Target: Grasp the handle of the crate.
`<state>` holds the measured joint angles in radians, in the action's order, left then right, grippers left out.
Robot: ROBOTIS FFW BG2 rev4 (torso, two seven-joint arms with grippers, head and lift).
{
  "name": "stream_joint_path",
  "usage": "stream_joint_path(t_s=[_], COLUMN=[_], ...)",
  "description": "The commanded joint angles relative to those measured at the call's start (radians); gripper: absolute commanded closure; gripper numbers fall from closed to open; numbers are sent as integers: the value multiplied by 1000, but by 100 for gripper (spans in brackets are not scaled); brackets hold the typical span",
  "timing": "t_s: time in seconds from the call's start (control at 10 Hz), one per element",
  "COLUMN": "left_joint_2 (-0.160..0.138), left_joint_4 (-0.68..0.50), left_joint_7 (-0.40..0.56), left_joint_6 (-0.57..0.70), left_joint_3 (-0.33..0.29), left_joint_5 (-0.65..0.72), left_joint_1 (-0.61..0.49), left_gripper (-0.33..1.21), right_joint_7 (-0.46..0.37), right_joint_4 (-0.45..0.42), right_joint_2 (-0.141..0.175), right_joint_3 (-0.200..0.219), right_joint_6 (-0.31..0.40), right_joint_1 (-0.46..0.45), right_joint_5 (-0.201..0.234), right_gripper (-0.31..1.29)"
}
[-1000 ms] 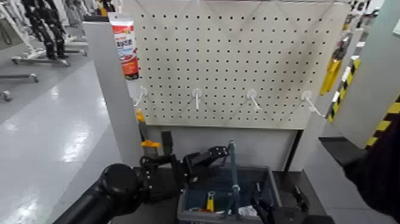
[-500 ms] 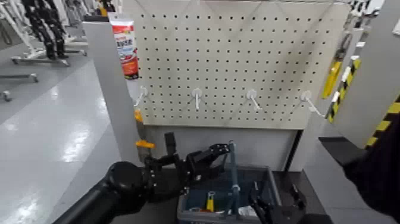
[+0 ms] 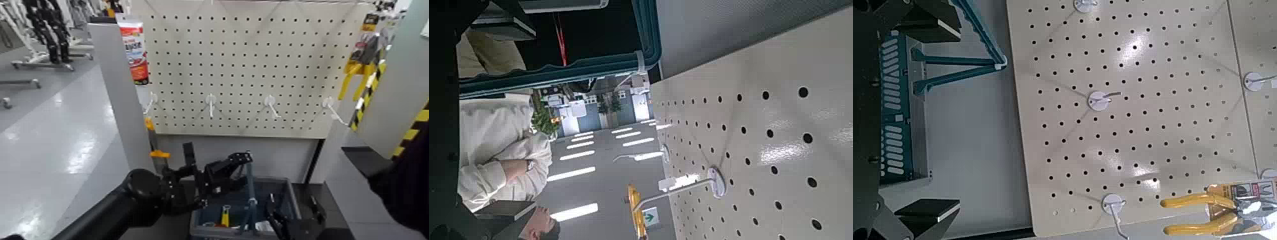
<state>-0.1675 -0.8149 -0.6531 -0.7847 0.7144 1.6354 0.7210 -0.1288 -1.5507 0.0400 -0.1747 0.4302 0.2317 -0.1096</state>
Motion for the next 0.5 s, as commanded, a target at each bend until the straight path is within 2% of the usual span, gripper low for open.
stream_joint_path(t_s=[0.1,0.3,0.5], left_joint_2=[10,11,13], left_joint_4=[43,52,59], left_joint_7=[-19,-20,-26], left_joint_6=[-10,-16,-18], left_joint_3=[23,25,30], left_joint_5=[3,4,4], left_joint_1=[26,29,31], left_gripper=[21,68,91], right_joint_7=[0,0,0], right_joint_4=[3,4,6], right_joint_2=[1,1,1], right_joint_3=[-2,-2,-2], right_joint_6=[4,9,12], right_joint_1=[-3,-3,-3], right_joint_5=[-1,-2,-4], right_gripper=[13,13,13])
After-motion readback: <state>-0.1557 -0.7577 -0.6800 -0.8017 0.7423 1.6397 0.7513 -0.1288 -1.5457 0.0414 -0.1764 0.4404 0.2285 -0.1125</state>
